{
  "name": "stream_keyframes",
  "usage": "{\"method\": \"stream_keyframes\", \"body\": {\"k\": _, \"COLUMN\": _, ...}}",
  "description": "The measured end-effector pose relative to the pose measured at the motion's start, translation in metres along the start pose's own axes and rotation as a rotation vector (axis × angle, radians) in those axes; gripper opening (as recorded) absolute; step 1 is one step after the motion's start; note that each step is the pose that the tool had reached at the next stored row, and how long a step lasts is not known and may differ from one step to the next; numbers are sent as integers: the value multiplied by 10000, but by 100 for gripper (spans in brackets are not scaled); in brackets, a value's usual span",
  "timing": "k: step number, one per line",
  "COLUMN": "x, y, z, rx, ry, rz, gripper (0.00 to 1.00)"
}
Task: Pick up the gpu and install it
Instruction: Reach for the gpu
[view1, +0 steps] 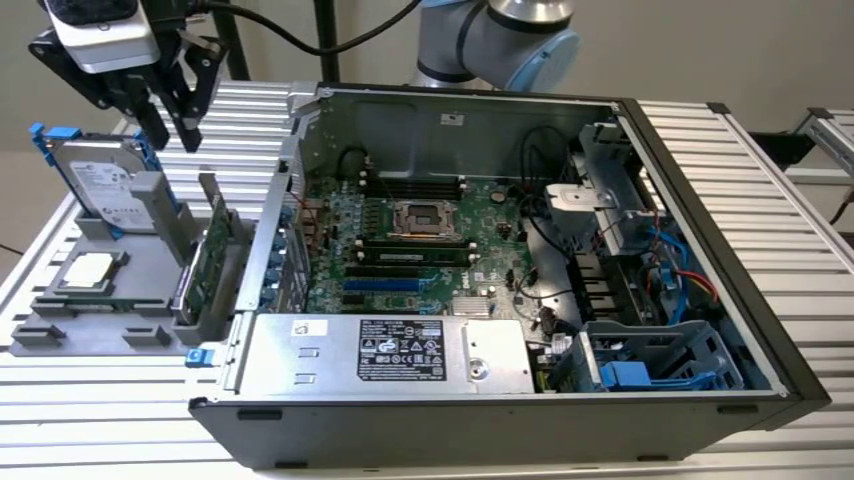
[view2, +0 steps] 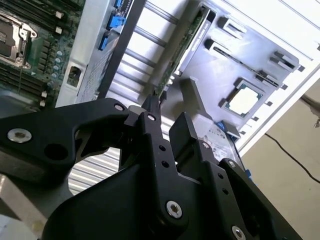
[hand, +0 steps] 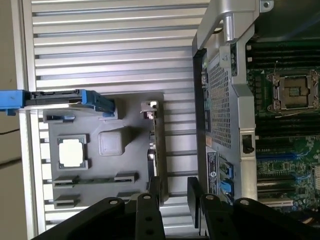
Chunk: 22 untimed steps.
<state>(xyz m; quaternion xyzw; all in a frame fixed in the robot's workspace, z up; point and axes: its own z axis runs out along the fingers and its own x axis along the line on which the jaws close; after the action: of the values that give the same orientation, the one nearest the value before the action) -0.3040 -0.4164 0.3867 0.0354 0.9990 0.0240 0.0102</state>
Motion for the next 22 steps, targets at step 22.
{"method": "stream_keyframes", "body": {"k": 22, "x": -1, "y": -89, "z": 83, "rx": 2, "ry": 19, "rz": 1, "gripper": 0}}
